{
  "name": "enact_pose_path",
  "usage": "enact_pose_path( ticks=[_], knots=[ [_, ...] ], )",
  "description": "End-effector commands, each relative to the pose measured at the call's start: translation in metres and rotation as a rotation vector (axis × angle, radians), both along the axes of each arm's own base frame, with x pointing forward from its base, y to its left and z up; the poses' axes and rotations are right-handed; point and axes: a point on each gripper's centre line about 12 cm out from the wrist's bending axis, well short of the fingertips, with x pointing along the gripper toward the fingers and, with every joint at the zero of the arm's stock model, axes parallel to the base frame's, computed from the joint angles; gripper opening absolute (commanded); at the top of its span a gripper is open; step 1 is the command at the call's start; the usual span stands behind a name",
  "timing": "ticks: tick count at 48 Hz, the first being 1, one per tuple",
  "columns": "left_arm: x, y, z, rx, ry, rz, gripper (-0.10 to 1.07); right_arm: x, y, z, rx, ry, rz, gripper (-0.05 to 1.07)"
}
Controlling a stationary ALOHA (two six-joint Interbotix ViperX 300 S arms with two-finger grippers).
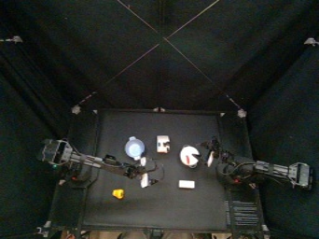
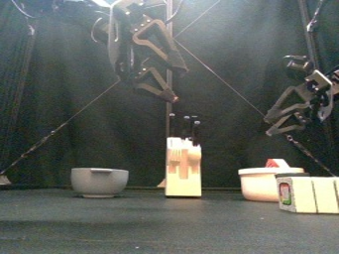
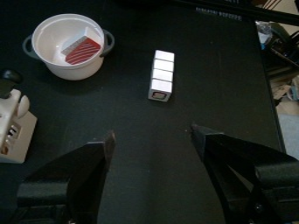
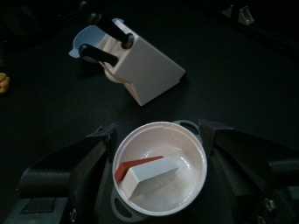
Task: Grab salmon sushi
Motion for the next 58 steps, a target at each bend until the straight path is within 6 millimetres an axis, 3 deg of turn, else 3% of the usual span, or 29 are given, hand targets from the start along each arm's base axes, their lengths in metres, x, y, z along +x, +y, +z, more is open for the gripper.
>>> enact_pose_path(
  ticks=[1, 34, 39, 46, 58],
  knots=[
    [0.000, 0.001, 0.010, -0.005, -0.029, 0.000, 1.00, 0.003, -0.002, 0.006, -0.008, -0.015, -0.003, 1.02],
    [-0.012, 0.003, 0.009, -0.024, -0.018, 0.017, 1.00, 0.002, -0.008, 0.011, 0.003, -0.033, -0.039, 1.02],
    [-0.012, 0.003, 0.006, -0.020, -0.008, 0.016, 1.00, 0.003, -0.007, 0.010, 0.079, -0.045, -0.061, 1.02],
    [-0.015, 0.014, 0.005, -0.013, -0.001, 0.047, 1.00, 0.011, -0.003, 0.017, 0.332, -0.091, -0.113, 1.02],
    [-0.040, 0.039, 0.007, -0.004, -0.009, 0.101, 1.00, 0.023, 0.001, 0.034, 0.570, -0.124, -0.151, 1.02]
  ],
)
